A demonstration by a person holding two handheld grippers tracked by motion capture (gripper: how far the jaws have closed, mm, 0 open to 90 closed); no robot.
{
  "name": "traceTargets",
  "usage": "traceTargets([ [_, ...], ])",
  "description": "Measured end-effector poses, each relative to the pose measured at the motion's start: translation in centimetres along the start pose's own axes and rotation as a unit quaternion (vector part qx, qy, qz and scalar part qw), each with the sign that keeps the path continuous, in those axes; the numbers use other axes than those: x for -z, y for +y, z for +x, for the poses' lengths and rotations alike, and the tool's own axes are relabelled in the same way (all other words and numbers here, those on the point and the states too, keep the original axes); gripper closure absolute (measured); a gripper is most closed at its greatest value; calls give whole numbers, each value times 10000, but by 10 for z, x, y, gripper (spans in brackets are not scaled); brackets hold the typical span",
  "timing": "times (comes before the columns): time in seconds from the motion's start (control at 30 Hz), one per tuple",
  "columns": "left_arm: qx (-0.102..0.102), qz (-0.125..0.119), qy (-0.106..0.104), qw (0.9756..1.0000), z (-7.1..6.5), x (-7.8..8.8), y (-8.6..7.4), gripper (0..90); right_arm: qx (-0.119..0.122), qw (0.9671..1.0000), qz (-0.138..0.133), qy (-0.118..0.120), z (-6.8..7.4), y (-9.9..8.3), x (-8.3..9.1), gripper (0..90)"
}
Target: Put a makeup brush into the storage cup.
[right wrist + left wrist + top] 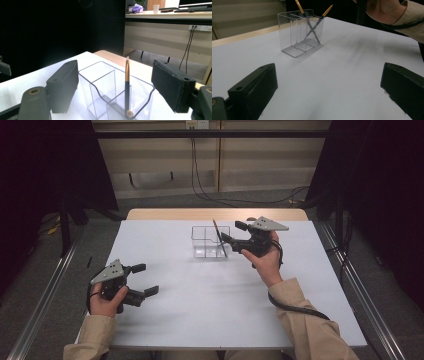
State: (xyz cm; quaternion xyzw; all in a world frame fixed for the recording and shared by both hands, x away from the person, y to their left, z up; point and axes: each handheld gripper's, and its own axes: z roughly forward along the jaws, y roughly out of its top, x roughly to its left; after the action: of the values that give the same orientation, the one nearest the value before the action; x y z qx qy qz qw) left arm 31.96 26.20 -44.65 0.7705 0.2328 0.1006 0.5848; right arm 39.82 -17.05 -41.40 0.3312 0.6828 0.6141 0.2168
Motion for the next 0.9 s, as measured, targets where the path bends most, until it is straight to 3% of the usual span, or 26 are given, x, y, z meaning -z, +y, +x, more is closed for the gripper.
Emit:
traceTargets([
  [0.43,-44,-8,4,10000,-1,2,2,9,51,9999,81,125,9,-2,4,139],
  [0.9,-39,24,-49,10000,-2,0,1,9,-92,9995,132,278,1,-7,25,72],
])
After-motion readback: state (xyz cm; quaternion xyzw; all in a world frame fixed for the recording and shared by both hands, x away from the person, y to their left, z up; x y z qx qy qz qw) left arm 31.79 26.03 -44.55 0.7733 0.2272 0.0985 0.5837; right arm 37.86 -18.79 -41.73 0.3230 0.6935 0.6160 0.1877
